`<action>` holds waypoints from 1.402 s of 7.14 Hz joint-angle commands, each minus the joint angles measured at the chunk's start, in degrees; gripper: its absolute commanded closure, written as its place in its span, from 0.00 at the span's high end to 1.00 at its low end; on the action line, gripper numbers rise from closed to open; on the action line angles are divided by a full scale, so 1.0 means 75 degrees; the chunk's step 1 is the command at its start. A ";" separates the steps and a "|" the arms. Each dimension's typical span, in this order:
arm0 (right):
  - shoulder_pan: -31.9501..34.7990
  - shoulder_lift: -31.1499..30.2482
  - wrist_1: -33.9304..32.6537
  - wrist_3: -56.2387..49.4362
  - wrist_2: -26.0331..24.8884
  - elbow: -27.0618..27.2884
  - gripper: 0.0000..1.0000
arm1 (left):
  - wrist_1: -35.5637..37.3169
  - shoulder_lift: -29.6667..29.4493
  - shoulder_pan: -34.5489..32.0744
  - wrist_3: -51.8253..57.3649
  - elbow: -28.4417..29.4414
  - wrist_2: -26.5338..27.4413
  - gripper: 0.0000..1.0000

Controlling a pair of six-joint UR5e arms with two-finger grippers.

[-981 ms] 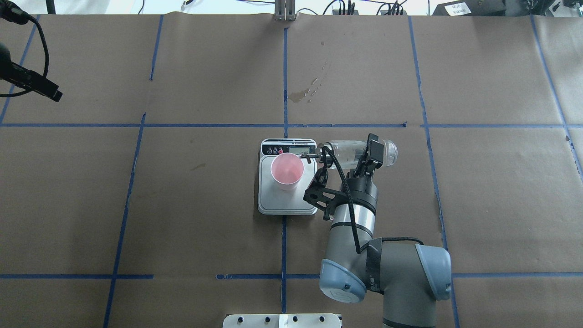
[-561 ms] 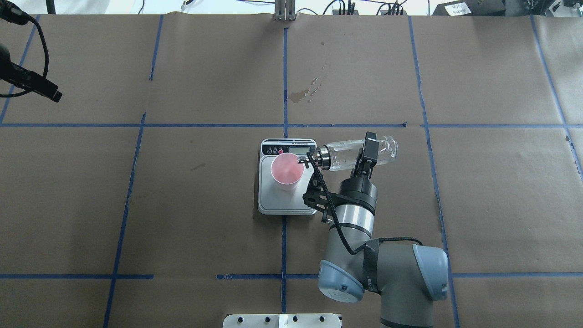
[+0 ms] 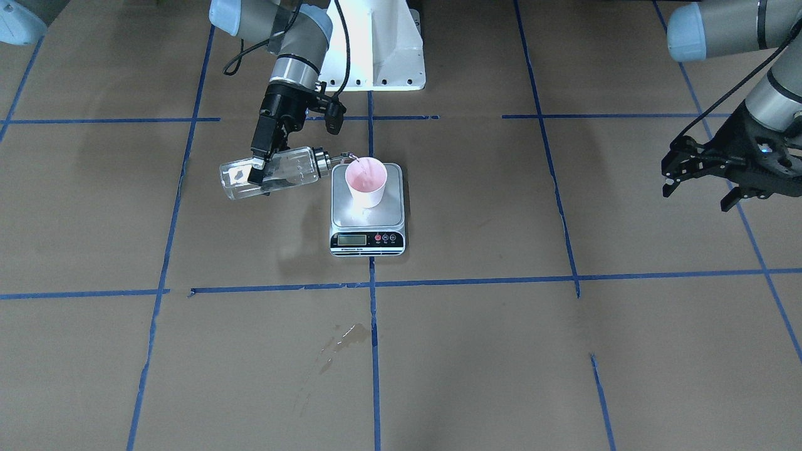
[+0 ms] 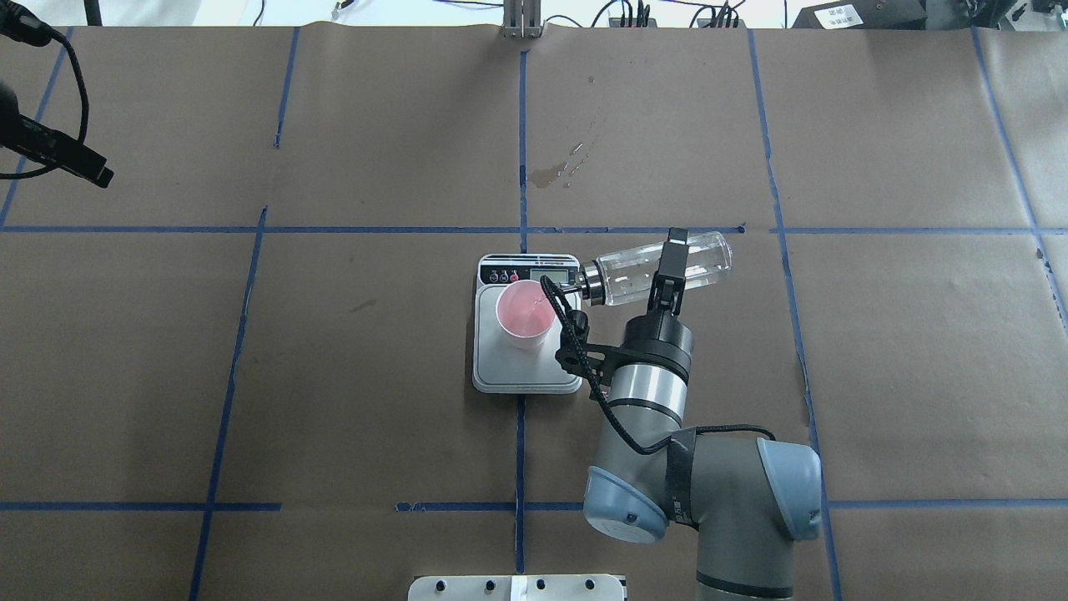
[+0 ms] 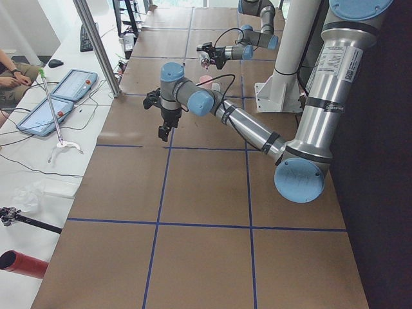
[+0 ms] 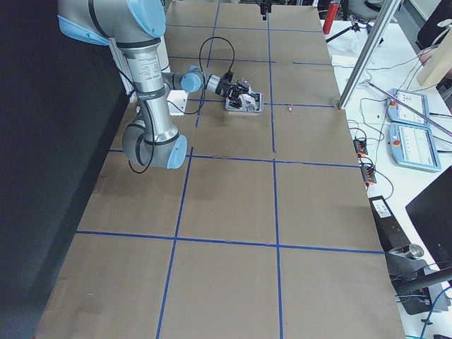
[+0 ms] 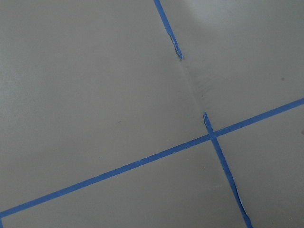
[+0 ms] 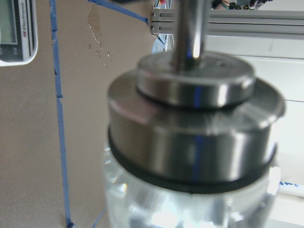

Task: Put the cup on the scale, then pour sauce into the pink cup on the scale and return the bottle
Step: 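Tilt the bottle with the right gripper, spout over the pink cup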

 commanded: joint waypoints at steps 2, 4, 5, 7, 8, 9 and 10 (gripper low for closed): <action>0.0070 0.0100 -0.0001 -0.0670 -0.0181 -0.0114 0.00 | -0.0001 0.0001 0.0002 0.0003 -0.0003 0.0000 0.92; 0.0070 0.0100 -0.0013 -0.0976 -0.0299 -0.0114 0.00 | -0.0001 0.0001 0.0001 0.0003 -0.0015 0.0000 0.92; 0.0082 0.0100 -0.0013 -0.1535 -0.0299 -0.0079 0.00 | -0.0001 0.0001 0.0002 0.0003 -0.0015 0.0000 0.92; 0.0117 0.0100 -0.0013 -0.2076 -0.0474 -0.0079 0.00 | -0.0001 0.0001 0.0001 -0.0009 -0.0015 0.0000 0.92; 0.0117 0.0100 -0.0013 -0.2172 -0.0475 -0.0067 0.00 | -0.0001 0.0001 0.0002 -0.0021 -0.0015 0.0000 0.92; 0.0117 0.0088 -0.0013 -0.2208 -0.0498 -0.0067 0.00 | -0.0001 0.0001 0.0002 -0.0021 -0.0027 0.0000 0.92; 0.0106 0.0111 0.0010 -0.2197 -0.0486 -0.0079 0.00 | -0.0001 0.0001 0.0002 -0.0021 -0.0038 0.0000 0.93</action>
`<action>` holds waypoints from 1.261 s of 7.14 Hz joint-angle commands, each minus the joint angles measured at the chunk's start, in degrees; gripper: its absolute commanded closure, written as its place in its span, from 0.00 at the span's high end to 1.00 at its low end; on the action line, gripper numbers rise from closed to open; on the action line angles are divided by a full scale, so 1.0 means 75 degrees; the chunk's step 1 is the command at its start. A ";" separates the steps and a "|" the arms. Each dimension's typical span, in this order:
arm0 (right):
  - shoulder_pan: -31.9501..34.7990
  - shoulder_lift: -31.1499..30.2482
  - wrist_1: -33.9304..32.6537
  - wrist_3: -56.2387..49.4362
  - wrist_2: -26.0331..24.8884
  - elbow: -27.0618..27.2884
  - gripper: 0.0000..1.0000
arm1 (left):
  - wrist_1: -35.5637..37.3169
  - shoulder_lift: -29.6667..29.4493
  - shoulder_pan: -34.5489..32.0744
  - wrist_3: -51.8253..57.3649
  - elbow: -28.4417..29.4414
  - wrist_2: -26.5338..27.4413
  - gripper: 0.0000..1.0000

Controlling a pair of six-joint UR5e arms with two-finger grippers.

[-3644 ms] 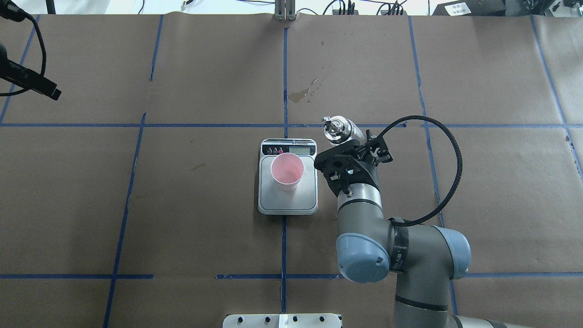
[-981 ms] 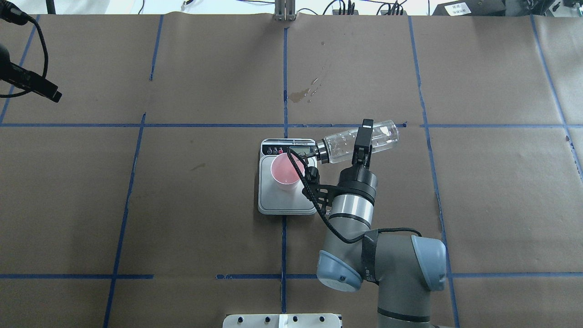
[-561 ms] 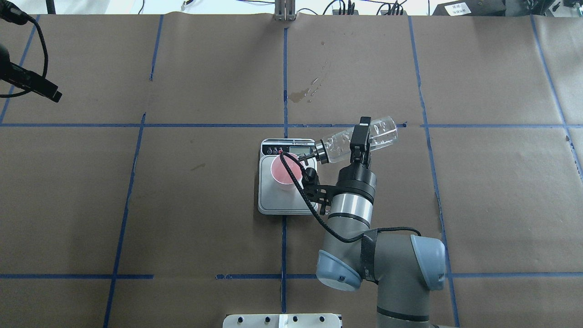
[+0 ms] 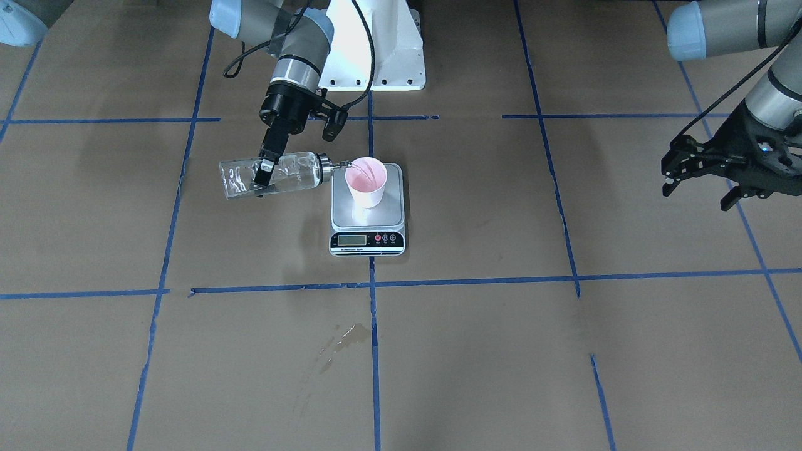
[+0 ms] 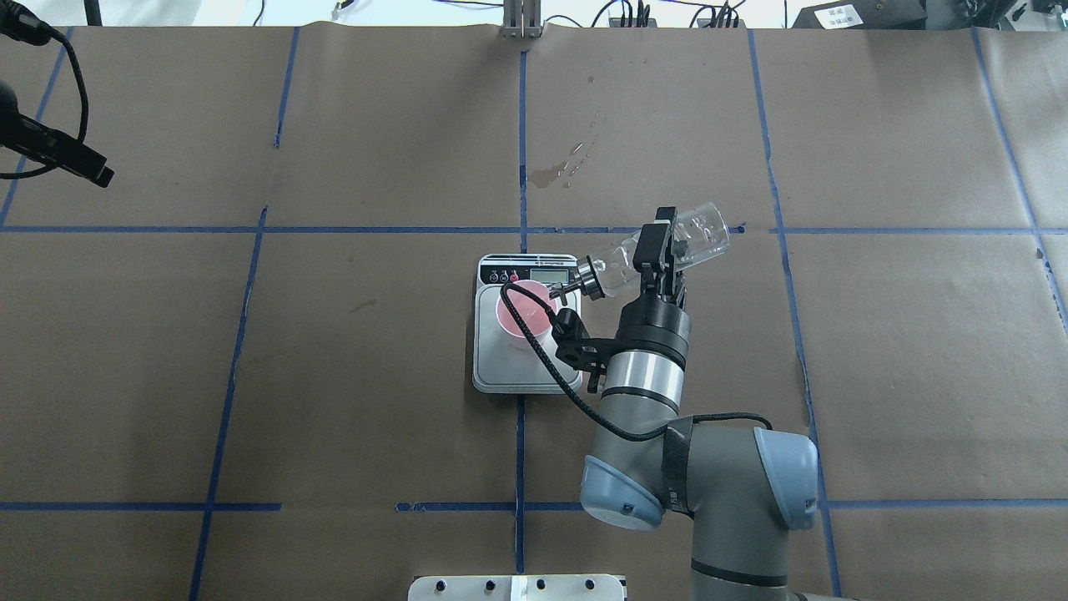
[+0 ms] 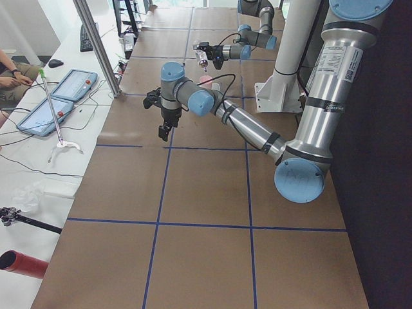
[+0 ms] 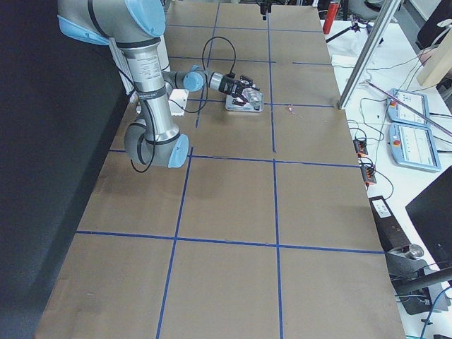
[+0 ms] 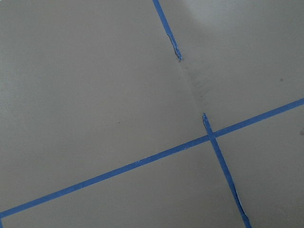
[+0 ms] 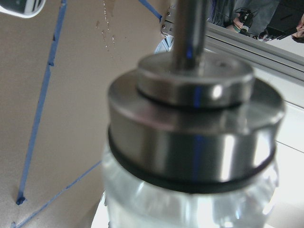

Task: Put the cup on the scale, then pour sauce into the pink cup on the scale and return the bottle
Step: 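Tilt the bottle with the right gripper, spout over the pink cup, then turn the bottle upright and carry it back toward its spot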

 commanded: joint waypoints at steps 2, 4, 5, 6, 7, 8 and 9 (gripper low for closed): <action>0.0016 0.0014 0.0437 0.0576 0.0079 0.0133 0.00 | 0.0000 0.0000 0.0001 -0.0002 -0.0012 0.0000 0.93; 0.0016 -0.0278 0.1352 0.2551 0.0476 0.0133 0.00 | 0.0012 -0.0011 -0.0011 -0.0002 -0.0058 0.0011 0.93; -0.0019 -0.0303 0.1424 0.3675 0.0687 0.0110 0.00 | 0.0012 -0.0035 -0.0011 -0.0002 -0.0070 0.0011 0.93; -0.0043 -0.0291 0.1436 0.4429 0.0898 0.0133 0.00 | 0.0023 -0.0058 -0.0011 -0.0013 -0.0082 0.0011 0.93; -0.0101 -0.0210 0.1669 0.5561 0.1167 0.0168 0.00 | 0.0023 -0.0070 -0.0023 -0.0025 -0.0105 0.0000 0.93; -0.0113 -0.0279 0.1833 0.6814 0.1518 0.0180 0.00 | 0.0023 -0.0070 -0.0034 -0.0037 -0.0117 0.0000 0.93; -0.0102 -0.0303 0.1870 0.8439 0.1544 0.0180 0.00 | 0.0023 -0.0082 -0.0046 -0.0083 -0.0140 0.0000 0.94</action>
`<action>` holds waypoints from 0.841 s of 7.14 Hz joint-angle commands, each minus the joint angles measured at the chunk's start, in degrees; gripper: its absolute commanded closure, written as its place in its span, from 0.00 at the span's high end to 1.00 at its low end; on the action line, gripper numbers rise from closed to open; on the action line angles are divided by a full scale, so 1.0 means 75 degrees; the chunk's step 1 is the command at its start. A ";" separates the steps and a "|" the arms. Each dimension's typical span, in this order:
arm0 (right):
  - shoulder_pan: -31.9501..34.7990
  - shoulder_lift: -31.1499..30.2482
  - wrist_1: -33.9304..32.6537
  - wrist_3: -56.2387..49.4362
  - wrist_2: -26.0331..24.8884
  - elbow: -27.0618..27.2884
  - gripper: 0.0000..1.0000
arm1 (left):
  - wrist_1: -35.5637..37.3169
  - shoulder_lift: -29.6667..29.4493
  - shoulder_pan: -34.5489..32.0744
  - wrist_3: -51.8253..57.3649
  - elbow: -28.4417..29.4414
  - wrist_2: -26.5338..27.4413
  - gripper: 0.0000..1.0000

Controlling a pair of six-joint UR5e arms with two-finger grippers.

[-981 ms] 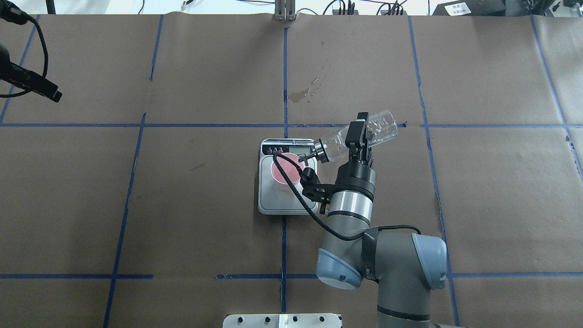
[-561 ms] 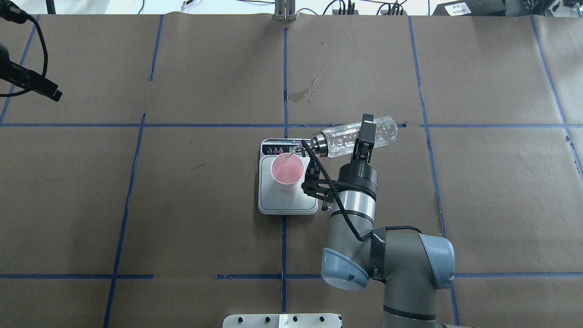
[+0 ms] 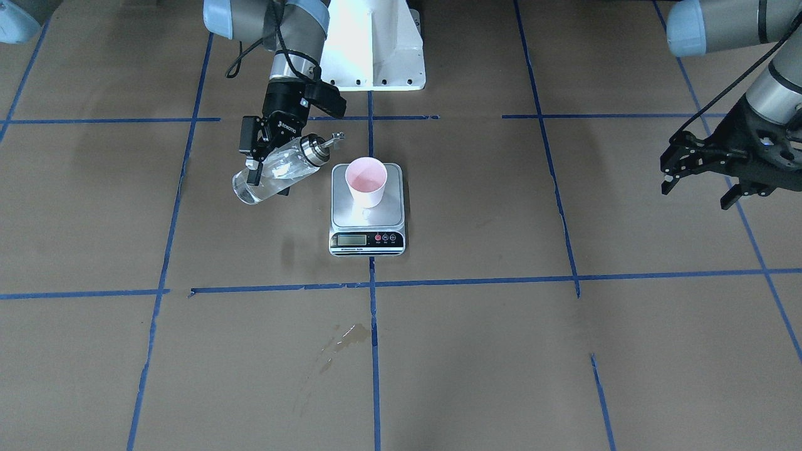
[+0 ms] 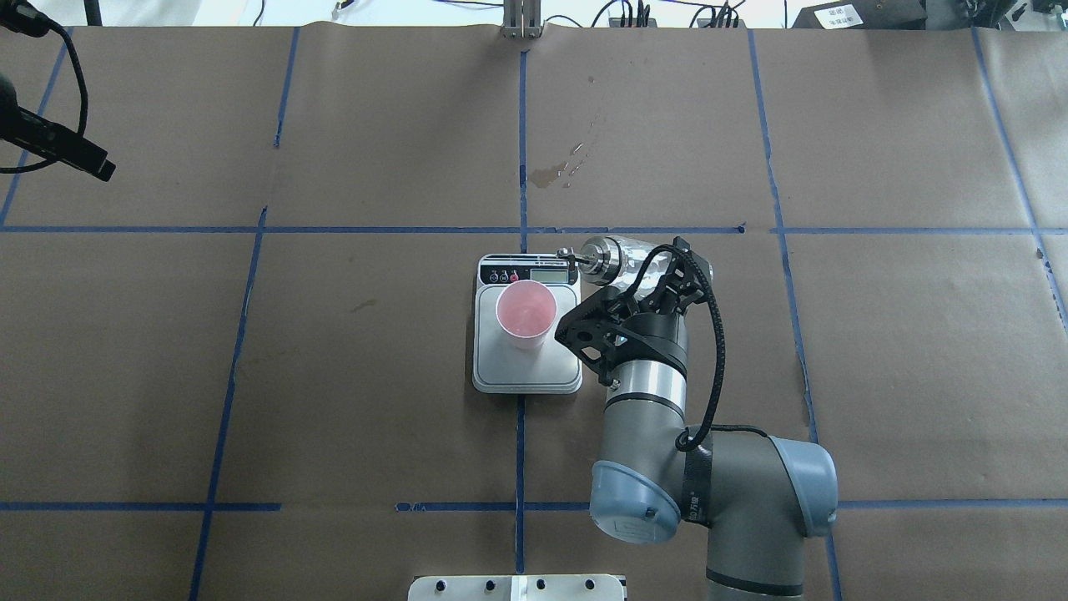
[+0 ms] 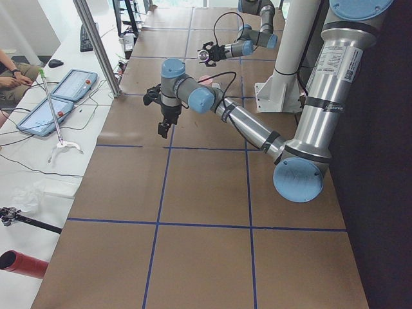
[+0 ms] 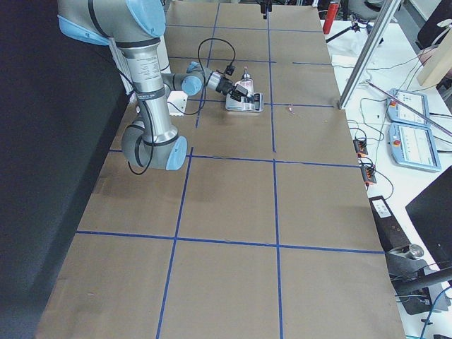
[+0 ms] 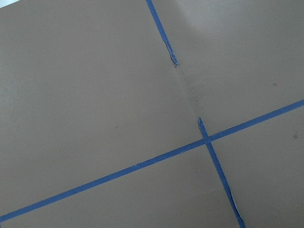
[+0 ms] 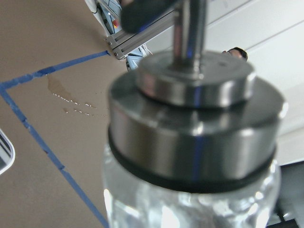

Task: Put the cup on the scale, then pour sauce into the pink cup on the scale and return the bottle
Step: 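Turn the bottle upright and carry it back toward its spot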

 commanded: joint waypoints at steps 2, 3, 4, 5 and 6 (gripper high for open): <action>-0.0027 -0.0337 0.0415 0.4451 0.0296 0.0044 0.00 | 0.0000 -0.0023 -0.0002 -0.0042 -0.0072 -0.0083 0.94; -0.0004 -0.0708 0.1566 0.5074 0.0831 0.0253 0.00 | 0.0000 -0.0023 -0.0002 -0.0042 -0.0060 -0.0083 0.94; 0.0008 -0.1571 0.2332 0.5115 0.0929 0.0440 0.00 | 0.0000 -0.0023 -0.0002 -0.0042 -0.0049 -0.0083 0.94; 0.0020 -0.2415 0.3337 0.5116 0.0918 0.0651 0.00 | 0.0000 -0.0023 -0.0002 -0.0042 -0.0060 -0.0083 0.94; 0.0008 -0.3281 0.4472 0.5093 0.0930 0.0595 0.00 | 0.0000 -0.0023 -0.0002 -0.0042 -0.0060 -0.0083 0.94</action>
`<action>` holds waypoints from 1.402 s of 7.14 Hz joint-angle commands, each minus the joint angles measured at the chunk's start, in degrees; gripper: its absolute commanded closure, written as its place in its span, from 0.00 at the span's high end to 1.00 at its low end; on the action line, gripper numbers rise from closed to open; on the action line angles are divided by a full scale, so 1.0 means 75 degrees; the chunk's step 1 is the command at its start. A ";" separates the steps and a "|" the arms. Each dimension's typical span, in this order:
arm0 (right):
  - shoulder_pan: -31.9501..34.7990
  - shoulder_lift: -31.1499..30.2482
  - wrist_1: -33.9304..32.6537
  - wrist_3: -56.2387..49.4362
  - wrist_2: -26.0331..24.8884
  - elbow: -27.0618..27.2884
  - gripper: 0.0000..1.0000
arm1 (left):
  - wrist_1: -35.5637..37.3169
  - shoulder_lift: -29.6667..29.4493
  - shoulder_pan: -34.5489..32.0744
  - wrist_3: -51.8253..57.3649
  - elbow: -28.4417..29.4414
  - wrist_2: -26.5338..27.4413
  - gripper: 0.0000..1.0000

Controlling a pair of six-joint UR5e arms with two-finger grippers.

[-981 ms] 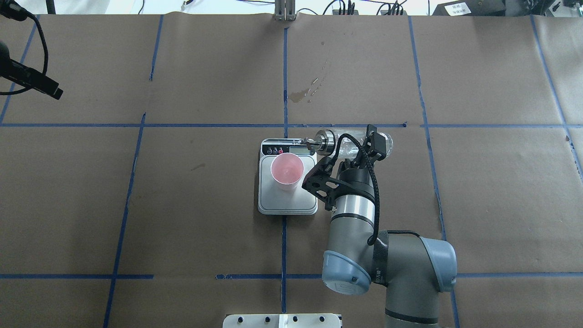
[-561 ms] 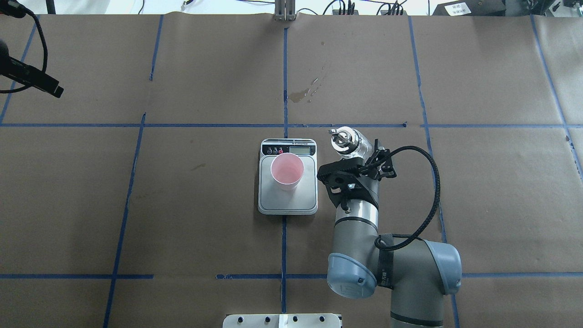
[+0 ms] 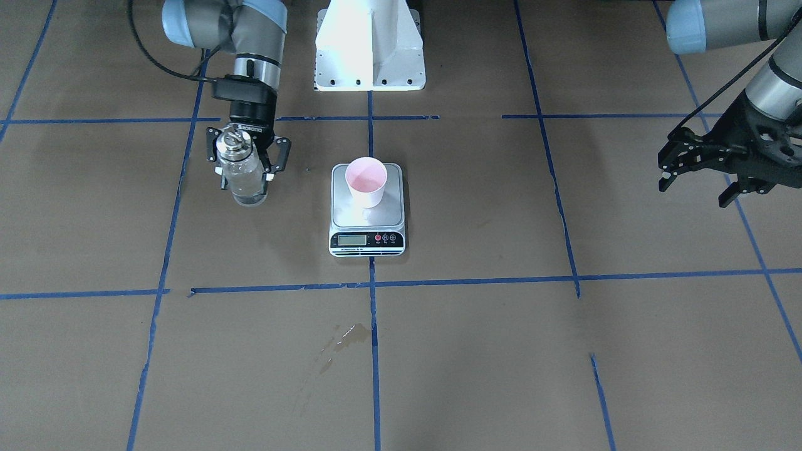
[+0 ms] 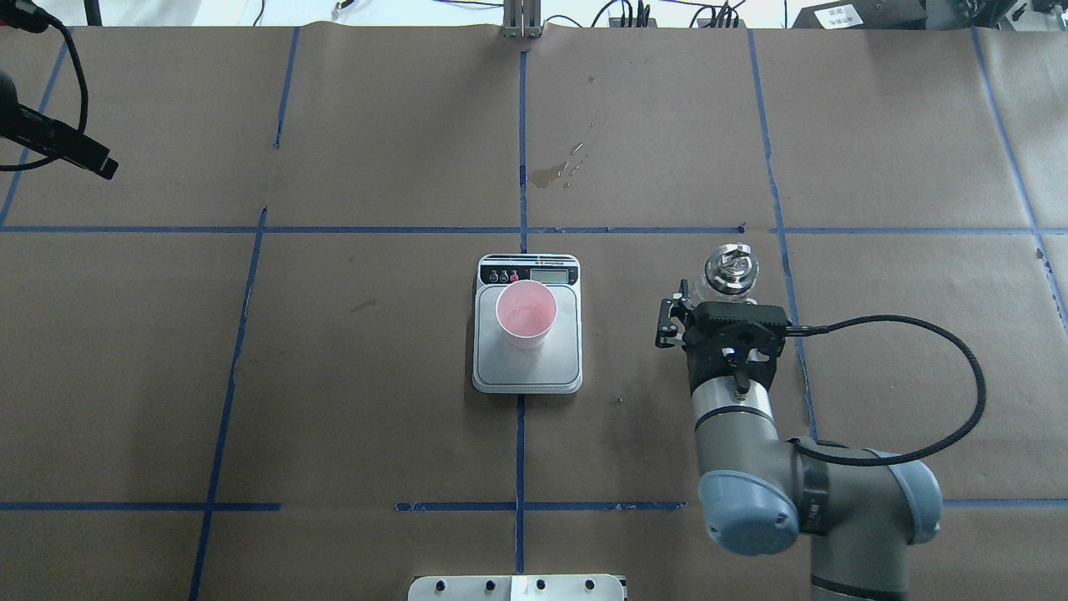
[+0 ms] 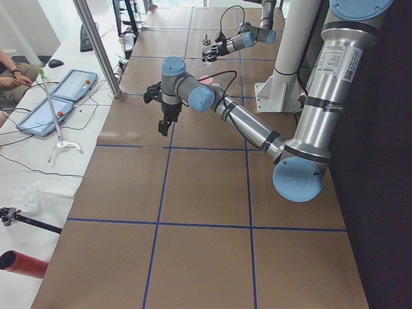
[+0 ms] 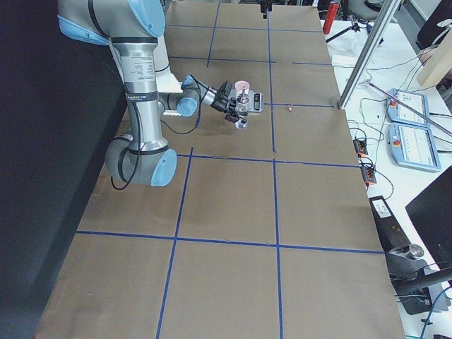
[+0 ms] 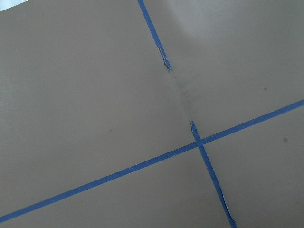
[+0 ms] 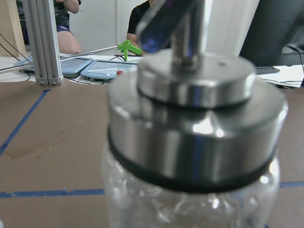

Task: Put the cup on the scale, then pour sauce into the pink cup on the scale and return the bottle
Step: 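Turn the bottle upright and carry it back toward its spot, then lower the bottle onto the table and open the right gripper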

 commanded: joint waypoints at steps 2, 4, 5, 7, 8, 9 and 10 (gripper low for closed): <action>-0.0025 -0.1686 0.2807 -0.0060 0.0022 -0.0590 0.00 | 0.0000 0.0000 0.0000 0.0000 -0.0014 0.0000 0.94; -0.0025 -0.1641 0.2800 -0.0060 0.0022 -0.0652 0.00 | 0.0000 0.0000 0.0000 0.0000 -0.0014 0.0000 0.94; -0.0037 -0.1664 0.2800 -0.0060 0.0022 -0.0699 0.00 | 0.0000 0.0000 0.0000 0.0000 0.0020 0.0000 0.94; -0.0060 -0.1641 0.2788 -0.0060 0.0034 -0.0769 0.00 | 0.0000 0.0000 0.0000 0.0011 0.0021 0.0000 0.94; -0.0107 -0.1629 0.2753 -0.0060 0.0034 -0.0769 0.00 | 0.0000 0.0000 0.0012 0.0011 0.0032 0.0000 0.94; -0.0165 -0.1606 0.2730 -0.0060 0.0022 -0.0746 0.00 | 0.0000 0.0000 0.0012 0.0011 0.0032 0.0000 0.94; -0.0224 -0.1606 0.2730 -0.0060 0.0022 -0.0757 0.00 | 0.0000 0.0000 0.0012 0.0011 0.0032 0.0000 0.94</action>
